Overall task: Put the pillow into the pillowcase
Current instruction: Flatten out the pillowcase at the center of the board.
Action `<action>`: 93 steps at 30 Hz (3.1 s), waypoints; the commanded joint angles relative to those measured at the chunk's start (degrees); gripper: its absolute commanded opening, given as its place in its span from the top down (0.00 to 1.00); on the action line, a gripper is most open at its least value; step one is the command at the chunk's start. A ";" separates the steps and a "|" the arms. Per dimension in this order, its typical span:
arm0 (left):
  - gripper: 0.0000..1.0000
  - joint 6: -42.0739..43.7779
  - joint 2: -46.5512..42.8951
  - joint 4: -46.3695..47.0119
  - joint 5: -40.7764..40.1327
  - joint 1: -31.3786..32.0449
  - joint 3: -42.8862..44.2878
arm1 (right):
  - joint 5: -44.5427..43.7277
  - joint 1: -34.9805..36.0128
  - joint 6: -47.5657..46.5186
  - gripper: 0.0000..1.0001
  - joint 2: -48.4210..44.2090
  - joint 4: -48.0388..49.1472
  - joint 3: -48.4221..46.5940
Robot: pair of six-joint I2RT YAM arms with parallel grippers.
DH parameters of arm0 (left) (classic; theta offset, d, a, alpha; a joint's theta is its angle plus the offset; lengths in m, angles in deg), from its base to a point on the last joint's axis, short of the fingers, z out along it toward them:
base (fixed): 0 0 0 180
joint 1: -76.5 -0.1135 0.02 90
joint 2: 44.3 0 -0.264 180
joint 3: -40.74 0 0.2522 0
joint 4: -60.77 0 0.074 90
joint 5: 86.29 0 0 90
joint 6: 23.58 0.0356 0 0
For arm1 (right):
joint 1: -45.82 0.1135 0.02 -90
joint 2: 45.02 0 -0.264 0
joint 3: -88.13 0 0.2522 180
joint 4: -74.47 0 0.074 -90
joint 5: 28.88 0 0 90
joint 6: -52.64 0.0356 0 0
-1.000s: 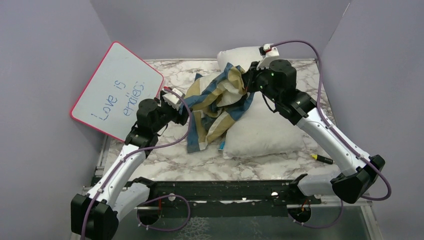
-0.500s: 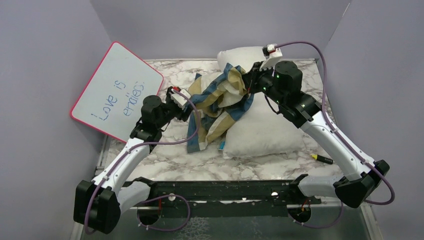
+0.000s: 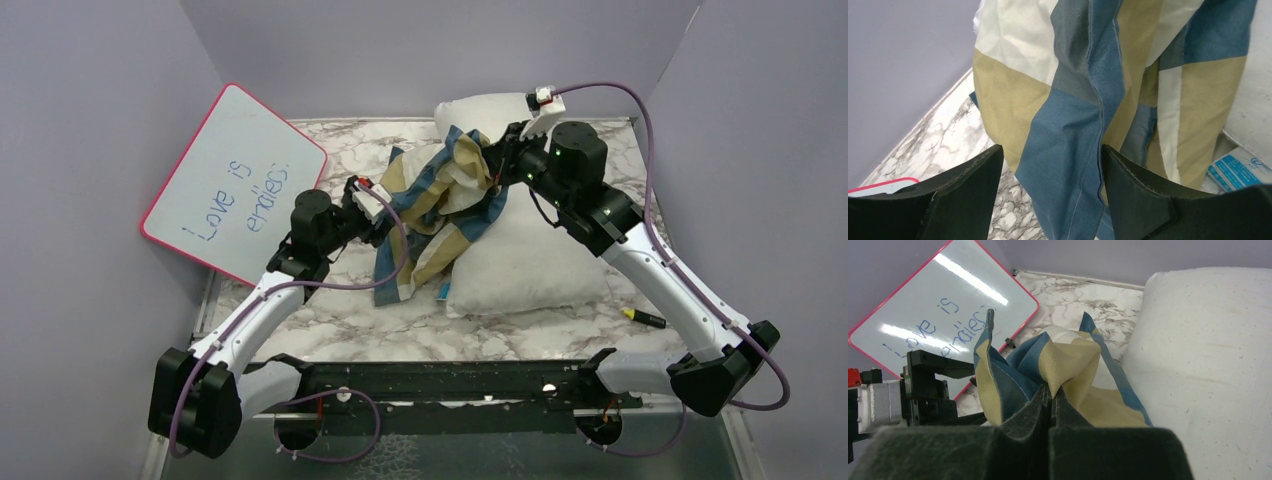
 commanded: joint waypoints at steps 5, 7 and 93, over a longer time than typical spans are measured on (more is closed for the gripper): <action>0.24 -0.39 -1.62 0.42 7.51 0.91 -1.29 | 1.38 -0.22 0.17 0.99 -0.81 2.84 -0.30; 0.23 -0.42 -1.17 0.42 8.49 0.96 -1.64 | 1.45 -0.22 0.11 0.99 -0.63 2.98 -0.28; 1.00 8.94 -7.77 10.60 -56.71 0.71 23.87 | 9.80 -0.24 -22.65 0.99 8.57 11.73 -16.57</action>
